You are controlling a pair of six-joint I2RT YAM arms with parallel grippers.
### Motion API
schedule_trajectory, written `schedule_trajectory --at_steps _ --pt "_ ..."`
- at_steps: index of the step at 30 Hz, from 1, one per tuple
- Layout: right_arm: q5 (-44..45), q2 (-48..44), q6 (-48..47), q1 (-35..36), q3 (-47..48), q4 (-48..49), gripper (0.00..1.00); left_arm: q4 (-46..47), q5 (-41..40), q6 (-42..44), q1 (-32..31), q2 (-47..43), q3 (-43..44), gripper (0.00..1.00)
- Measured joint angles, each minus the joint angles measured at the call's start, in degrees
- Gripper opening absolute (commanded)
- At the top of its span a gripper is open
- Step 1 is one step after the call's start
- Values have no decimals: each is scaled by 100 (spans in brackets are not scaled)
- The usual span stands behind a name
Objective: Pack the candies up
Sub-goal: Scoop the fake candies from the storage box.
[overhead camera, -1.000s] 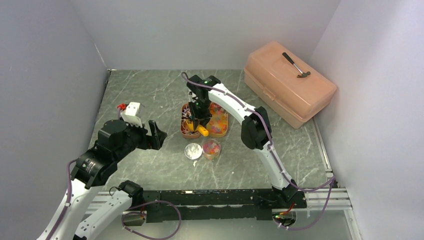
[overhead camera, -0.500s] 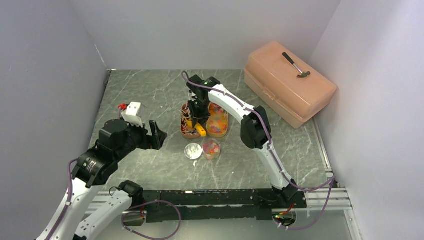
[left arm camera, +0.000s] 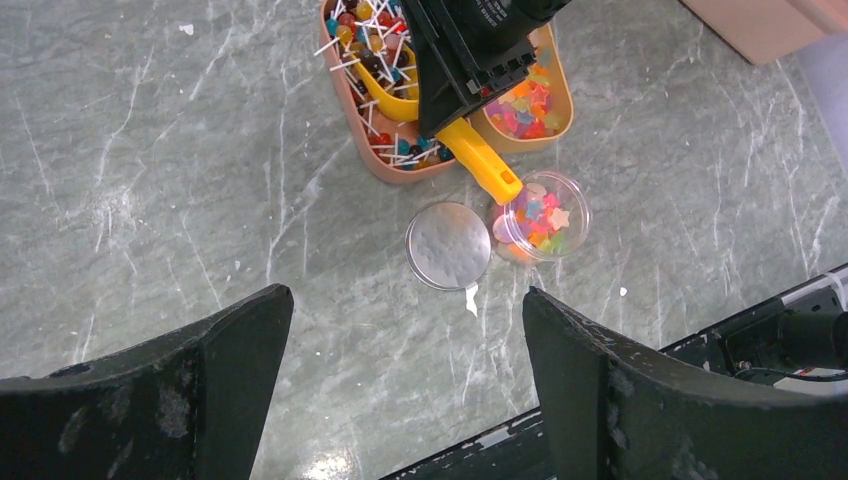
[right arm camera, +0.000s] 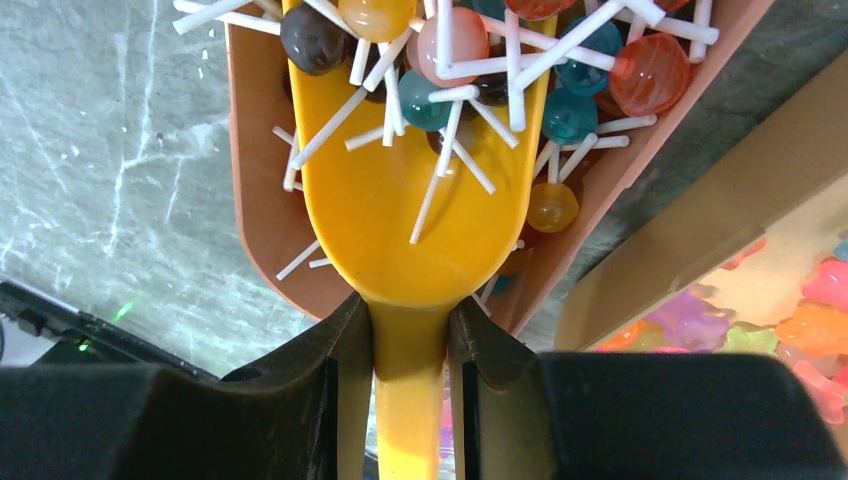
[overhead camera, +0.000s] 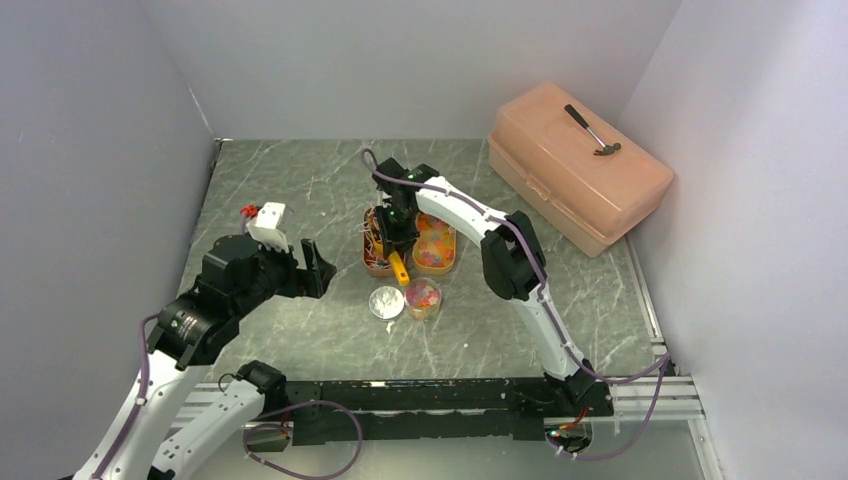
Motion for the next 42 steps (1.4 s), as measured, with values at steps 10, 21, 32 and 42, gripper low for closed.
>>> schedule_trajectory --at_steps 10,21,32,42 --pt "501 -605 -68 131 -1029 754 0 0 20 2 42 144 -2 91" --pt "737 -1137 -90 122 -1797 1119 0 0 22 2 101 278 -20 90" --pt "876 -1652 -197 125 -2068 1200 0 0 17 2 116 343 -22 90" --pt "909 -2181 -289 184 -2758 1438 0 0 15 2 116 352 -22 90"
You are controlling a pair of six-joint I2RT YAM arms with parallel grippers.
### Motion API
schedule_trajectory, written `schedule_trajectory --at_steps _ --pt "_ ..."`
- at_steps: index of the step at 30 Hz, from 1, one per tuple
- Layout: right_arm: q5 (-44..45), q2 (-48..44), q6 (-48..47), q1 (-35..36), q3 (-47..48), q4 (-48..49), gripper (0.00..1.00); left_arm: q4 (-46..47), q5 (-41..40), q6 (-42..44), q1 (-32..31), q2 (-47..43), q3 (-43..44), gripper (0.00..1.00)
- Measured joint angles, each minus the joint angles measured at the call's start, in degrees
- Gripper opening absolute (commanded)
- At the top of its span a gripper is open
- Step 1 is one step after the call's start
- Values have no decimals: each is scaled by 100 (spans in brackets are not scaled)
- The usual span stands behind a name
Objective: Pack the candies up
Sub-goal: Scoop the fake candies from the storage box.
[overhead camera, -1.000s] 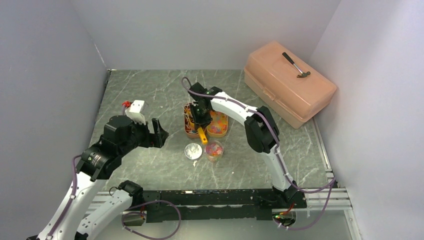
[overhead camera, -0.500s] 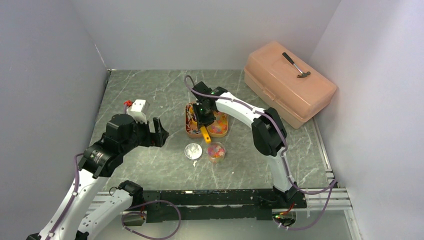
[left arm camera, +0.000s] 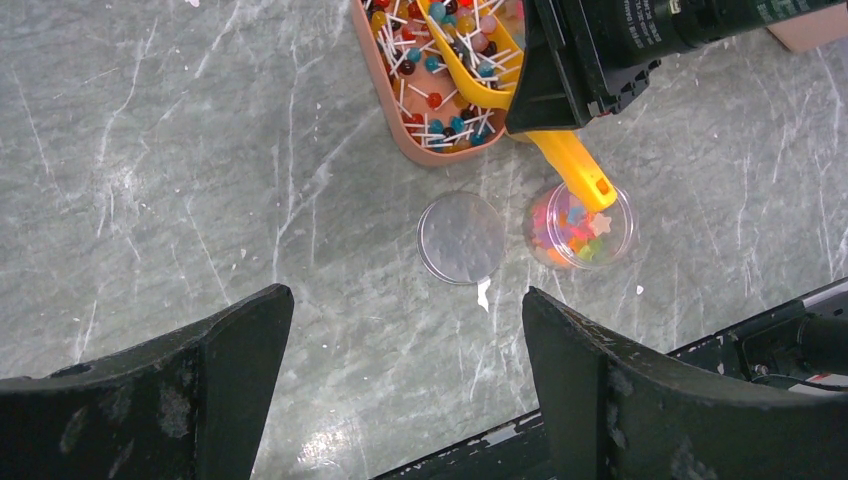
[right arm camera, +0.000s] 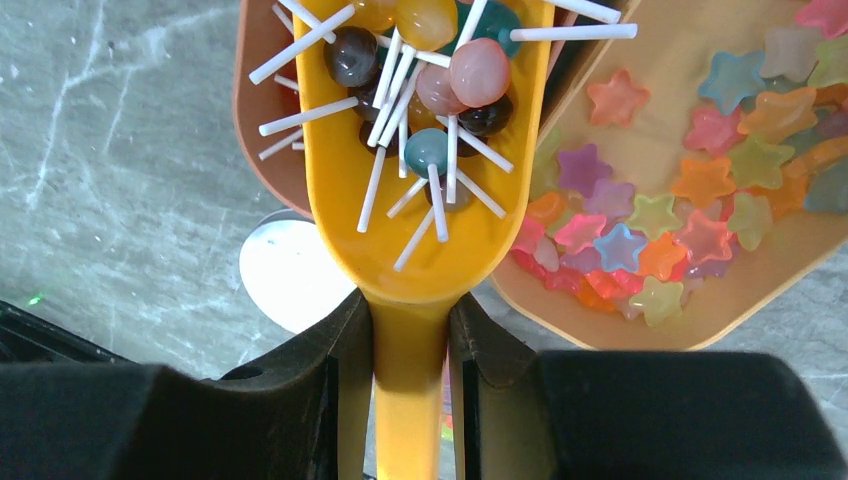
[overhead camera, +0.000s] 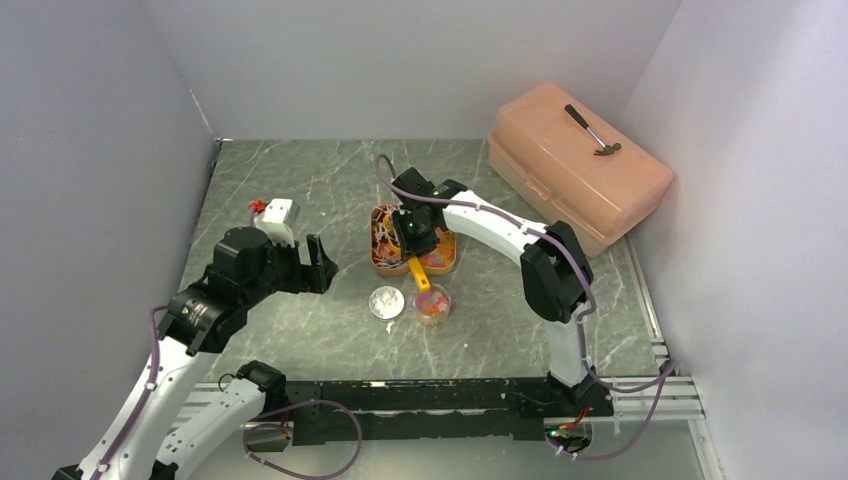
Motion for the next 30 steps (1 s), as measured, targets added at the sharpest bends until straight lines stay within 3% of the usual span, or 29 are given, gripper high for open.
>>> schedule_trajectory --at_steps 9,20,30 --pt "122 -605 -170 151 -592 199 0 0 0 0 7 79 -2 90" --pt "330 -2194 -439 428 -1650 291 0 0 -2 0 9 133 -4 90" --pt "450 -3303 -463 778 -2374 -289 0 -2 -2 0 9 227 -11 90"
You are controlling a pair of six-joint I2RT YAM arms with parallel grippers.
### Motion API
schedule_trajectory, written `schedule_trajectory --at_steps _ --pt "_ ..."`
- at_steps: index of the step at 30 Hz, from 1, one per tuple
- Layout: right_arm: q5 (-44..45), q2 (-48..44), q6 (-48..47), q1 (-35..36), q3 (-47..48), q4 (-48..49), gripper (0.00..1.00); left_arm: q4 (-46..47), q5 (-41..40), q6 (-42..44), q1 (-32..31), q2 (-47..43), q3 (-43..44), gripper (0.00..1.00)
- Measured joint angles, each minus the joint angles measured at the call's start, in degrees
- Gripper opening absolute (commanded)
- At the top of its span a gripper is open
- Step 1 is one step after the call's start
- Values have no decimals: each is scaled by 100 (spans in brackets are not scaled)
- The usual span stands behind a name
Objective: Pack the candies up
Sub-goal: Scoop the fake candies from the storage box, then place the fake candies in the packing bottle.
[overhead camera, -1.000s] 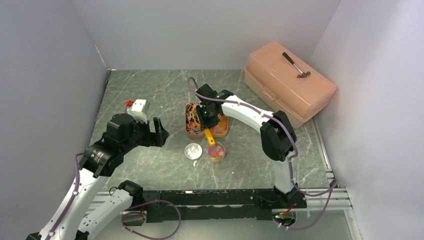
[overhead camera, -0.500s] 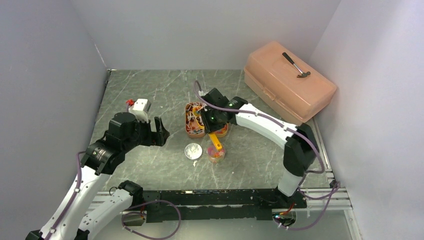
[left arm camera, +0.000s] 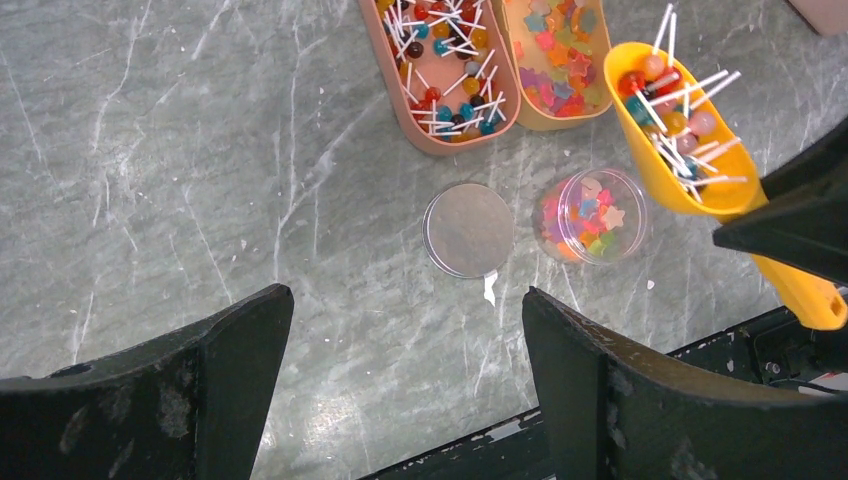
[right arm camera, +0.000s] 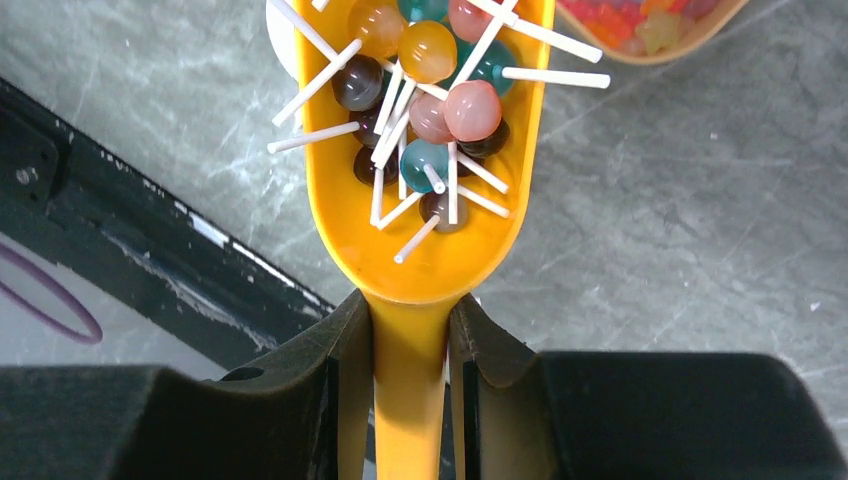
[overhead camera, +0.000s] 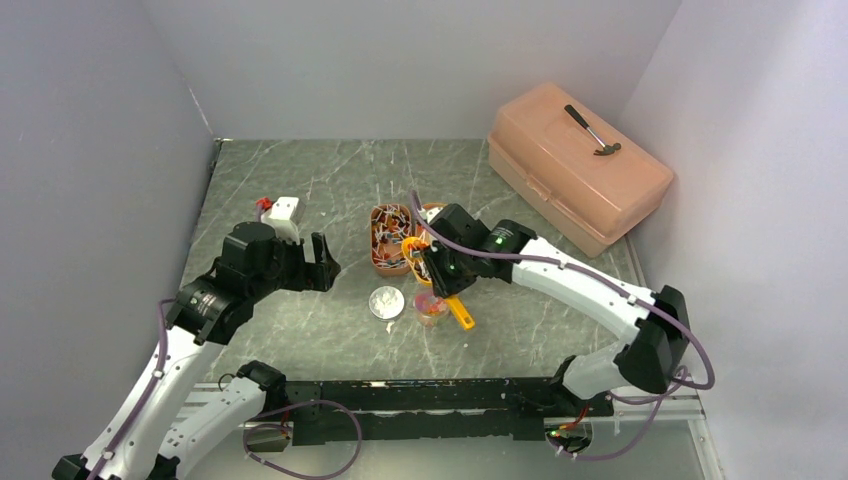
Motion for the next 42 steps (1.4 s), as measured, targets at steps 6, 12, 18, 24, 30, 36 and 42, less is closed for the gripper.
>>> schedule_trajectory --at_steps 6,12,18,24,30,36,42 --pt "-92 -391 -2 96 -153 -505 0 0 0 -2 0 20 0 90" --pt "-273 -483 -2 96 -299 -1014 0 0 0 -2 0 26 0 90" --pt "-485 -492 -50 103 -413 -1381 0 -2 0 -2 0 26 0 90" --pt "-654 -420 -162 103 -437 -1650 0 -2 0 -2 0 26 0 90" --pt "-789 -192 -258 103 -437 -1786 0 -2 2 0 0 24 0 90" --pt "-914 151 -282 103 -330 -1952 0 -2 2 -2 0 -17 0 90" --pt "-925 476 -282 103 -46 -2166 0 -2 2 -2 0 -79 0 90"
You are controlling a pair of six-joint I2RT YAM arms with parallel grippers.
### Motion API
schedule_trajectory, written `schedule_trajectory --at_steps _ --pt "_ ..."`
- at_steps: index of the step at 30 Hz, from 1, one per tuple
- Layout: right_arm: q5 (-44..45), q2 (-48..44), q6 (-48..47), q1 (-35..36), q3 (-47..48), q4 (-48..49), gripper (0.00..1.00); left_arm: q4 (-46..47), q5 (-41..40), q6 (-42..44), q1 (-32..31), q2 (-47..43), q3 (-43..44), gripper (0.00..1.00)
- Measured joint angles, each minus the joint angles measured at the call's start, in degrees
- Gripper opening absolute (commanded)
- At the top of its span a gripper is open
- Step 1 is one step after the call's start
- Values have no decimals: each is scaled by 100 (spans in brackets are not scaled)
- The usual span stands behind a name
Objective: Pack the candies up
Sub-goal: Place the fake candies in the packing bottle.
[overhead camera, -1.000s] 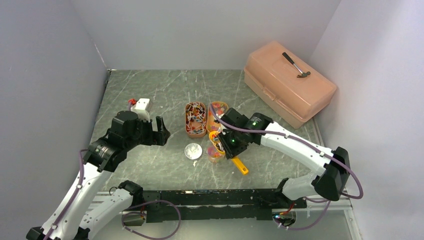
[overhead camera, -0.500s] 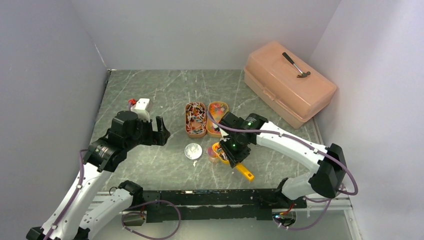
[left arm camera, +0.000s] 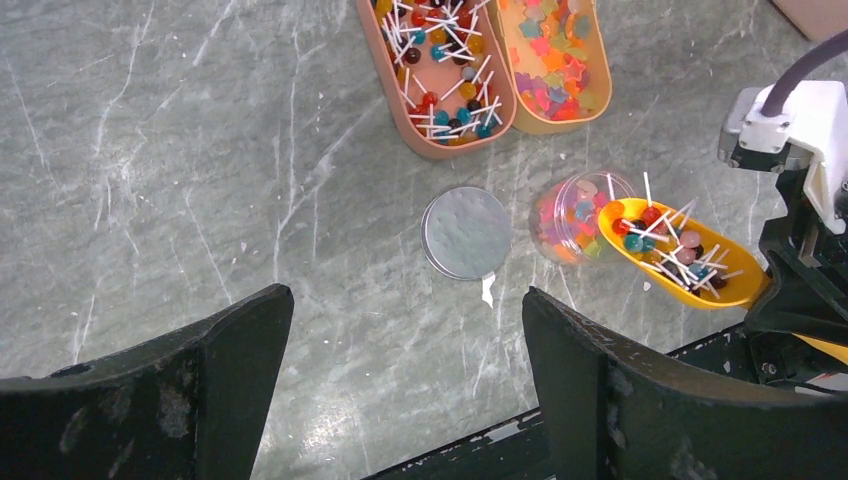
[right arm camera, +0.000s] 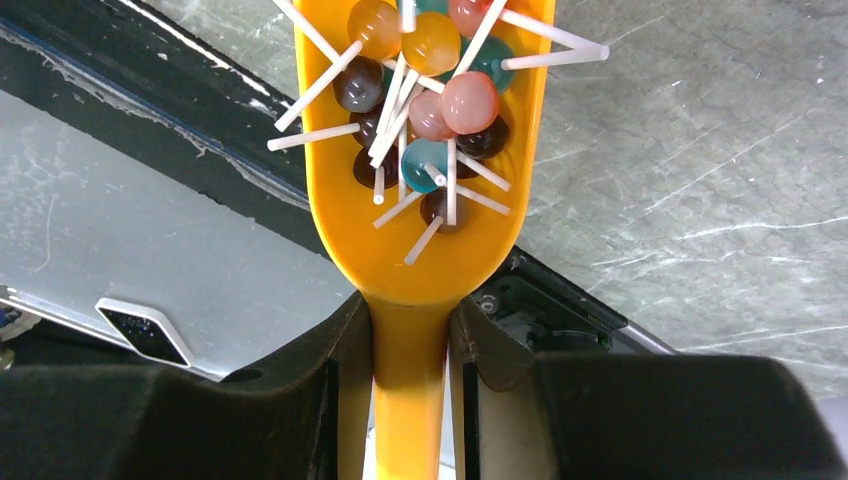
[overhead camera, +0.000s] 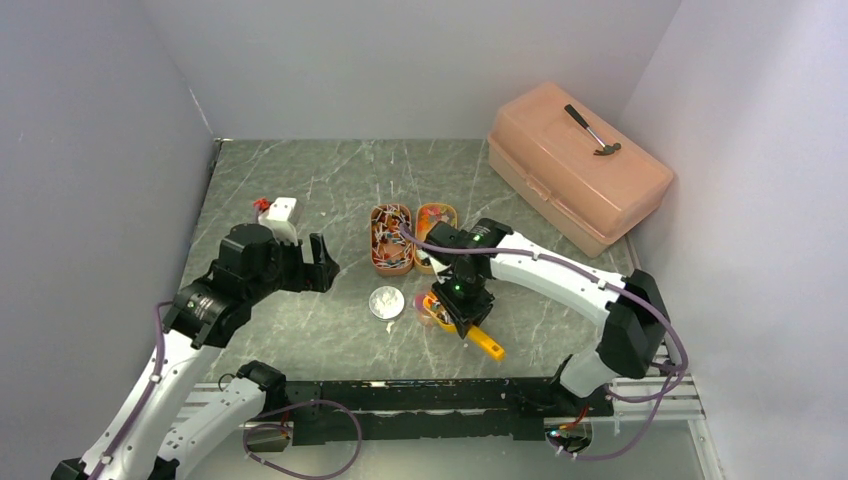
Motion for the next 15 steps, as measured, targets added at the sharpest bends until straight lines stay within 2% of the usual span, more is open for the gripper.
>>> schedule_trajectory --at_steps 15 --pt "-210 662 -26 -26 664 -717 0 0 4 0 0 -197 0 91"
